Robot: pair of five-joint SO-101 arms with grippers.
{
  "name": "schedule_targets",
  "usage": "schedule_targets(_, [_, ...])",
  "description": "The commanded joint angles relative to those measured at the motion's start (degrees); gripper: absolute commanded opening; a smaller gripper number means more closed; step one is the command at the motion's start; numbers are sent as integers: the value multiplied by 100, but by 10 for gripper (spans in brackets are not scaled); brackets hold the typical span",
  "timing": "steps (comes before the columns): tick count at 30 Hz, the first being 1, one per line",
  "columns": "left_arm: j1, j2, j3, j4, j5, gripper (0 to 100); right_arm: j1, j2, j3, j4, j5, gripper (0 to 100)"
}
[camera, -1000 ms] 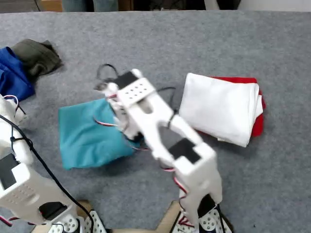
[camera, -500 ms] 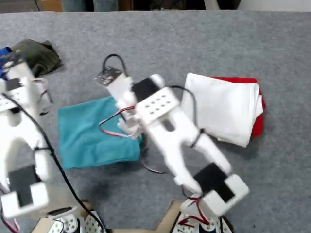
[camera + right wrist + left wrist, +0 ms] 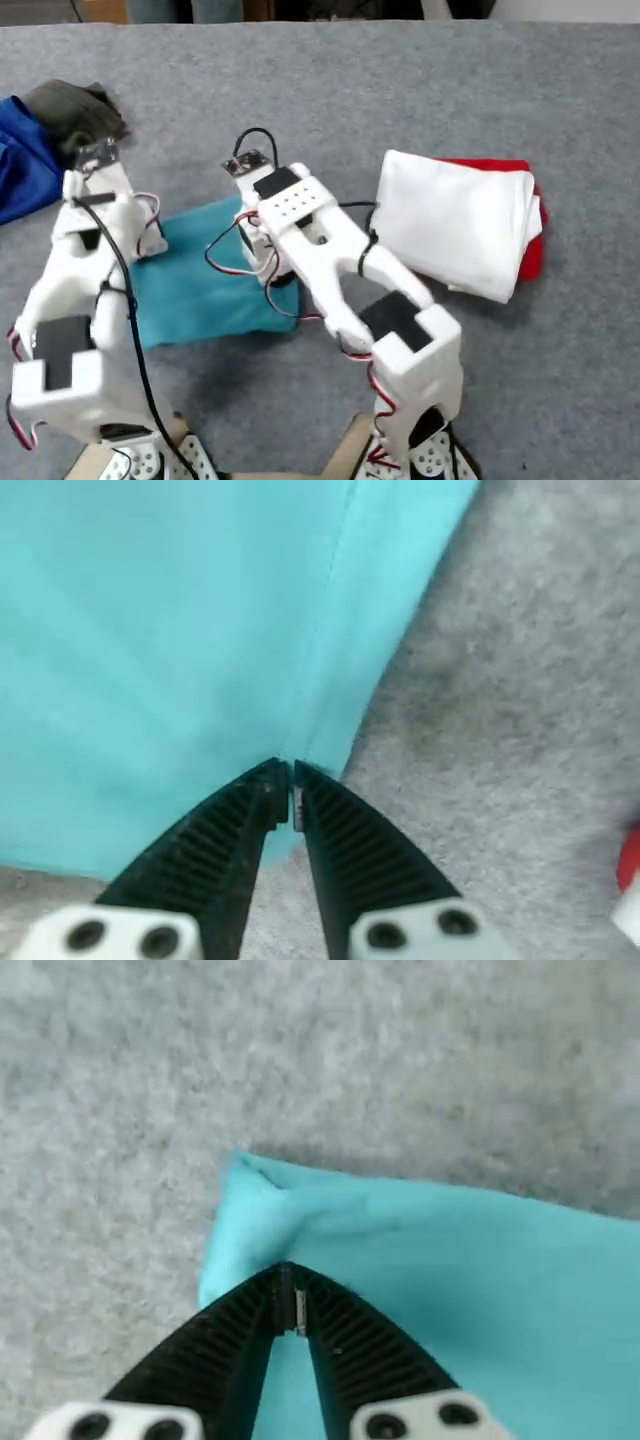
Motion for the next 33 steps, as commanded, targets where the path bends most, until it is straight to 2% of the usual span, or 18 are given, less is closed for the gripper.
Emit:
schedule_targets(1, [-180,369,-936,431,114,29,88,-1007,-127,114,211,13])
schedule_targets(6, [-242,281,-1226,668,105,28,88,-2097,-48,633,237,14])
schedule_targets(12, [-708,-905,-1279,1345,70,28,-360,-2062,549,800,-677,26])
schedule_targets(17, [-884,-1240,-1042,1125,26,28,-79,-2079,286,334,-1266,165])
schedule_targets(21, [-963,-1002,-954,967,-97,28,70,-2176,-4,70,-1275,247])
schedule_targets(25, [-1314,-774,-1077,941,-97,29,44,-2185,-110,246,-1407,297])
schedule_targets(30, [-2079,-492,-1323,782,-624,29,-668,-2202,242,396,-2374,395])
schedule_targets(33, [-2369,-193,-1358,343,-844,29,-1248,-2062,567,-97,-2681,453])
